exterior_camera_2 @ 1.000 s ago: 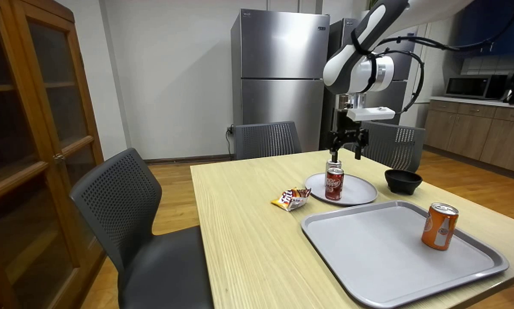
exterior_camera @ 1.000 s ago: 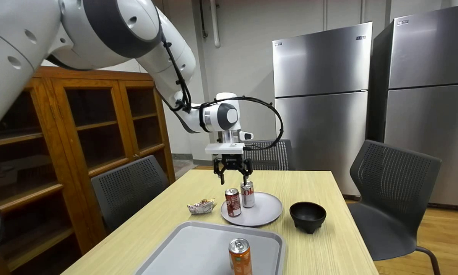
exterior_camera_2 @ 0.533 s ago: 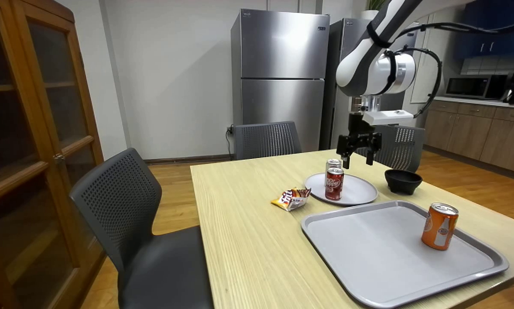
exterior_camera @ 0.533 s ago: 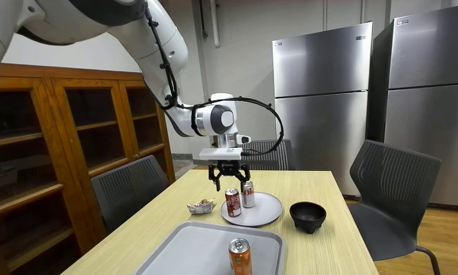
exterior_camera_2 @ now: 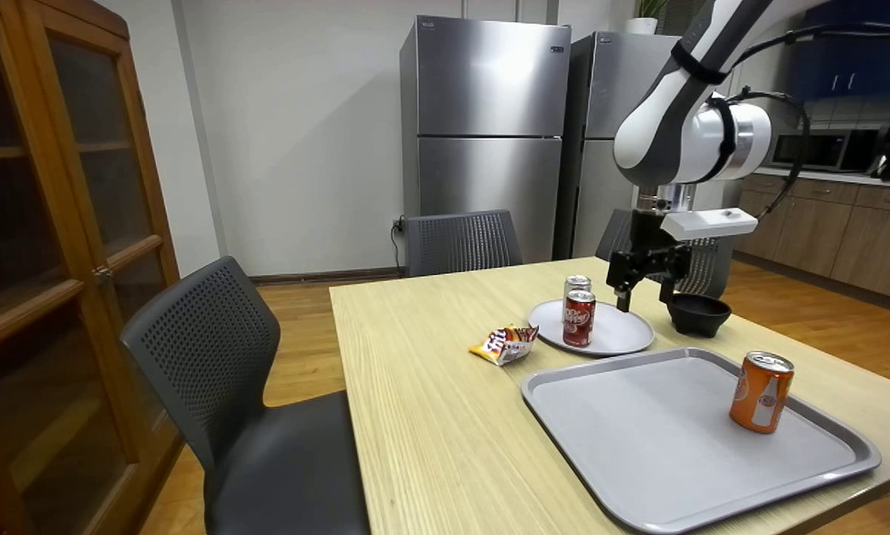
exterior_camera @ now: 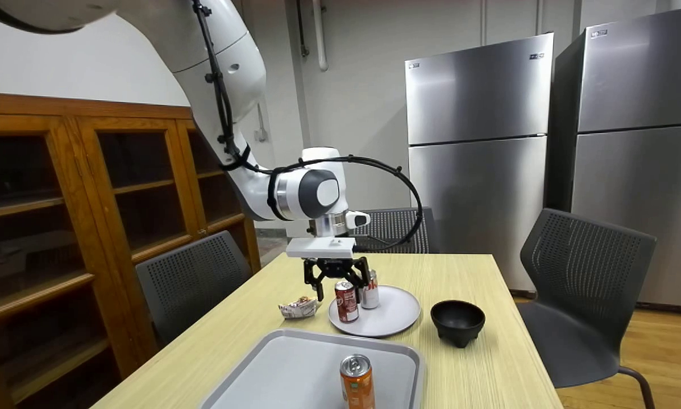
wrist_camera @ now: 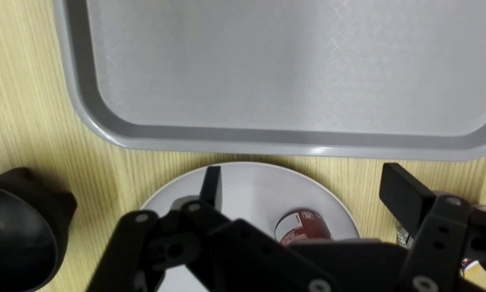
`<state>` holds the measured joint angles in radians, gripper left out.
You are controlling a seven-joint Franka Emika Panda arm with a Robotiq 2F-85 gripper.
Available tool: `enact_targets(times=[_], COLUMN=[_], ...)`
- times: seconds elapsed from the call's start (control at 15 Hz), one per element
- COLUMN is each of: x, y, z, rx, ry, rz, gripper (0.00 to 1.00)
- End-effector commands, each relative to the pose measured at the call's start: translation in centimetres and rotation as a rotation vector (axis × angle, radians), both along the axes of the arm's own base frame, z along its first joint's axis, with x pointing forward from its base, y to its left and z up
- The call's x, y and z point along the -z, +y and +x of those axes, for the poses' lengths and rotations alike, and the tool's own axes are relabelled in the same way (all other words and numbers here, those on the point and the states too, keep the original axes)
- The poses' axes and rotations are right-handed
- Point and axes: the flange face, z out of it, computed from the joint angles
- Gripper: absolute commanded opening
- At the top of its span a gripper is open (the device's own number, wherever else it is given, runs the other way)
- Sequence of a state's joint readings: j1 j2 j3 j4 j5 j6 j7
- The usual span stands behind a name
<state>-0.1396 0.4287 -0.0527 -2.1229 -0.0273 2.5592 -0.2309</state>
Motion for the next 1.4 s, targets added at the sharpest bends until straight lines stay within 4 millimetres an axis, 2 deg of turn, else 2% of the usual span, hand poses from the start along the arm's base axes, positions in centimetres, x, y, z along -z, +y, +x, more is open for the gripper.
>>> enact_targets(times=[0.0, 0.53, 1.33], x=[-0.3, 1.1, 2.5], y=[-1.4, -4.7, -7.3], z=[-3.3, -8.1, -14.0], rx=[0.018, 0.122, 0.277], ry=[-0.005, 0.034, 0.098], rz=[-0.005, -0.009, -0.019], gripper=[1.0, 1.0, 1.0])
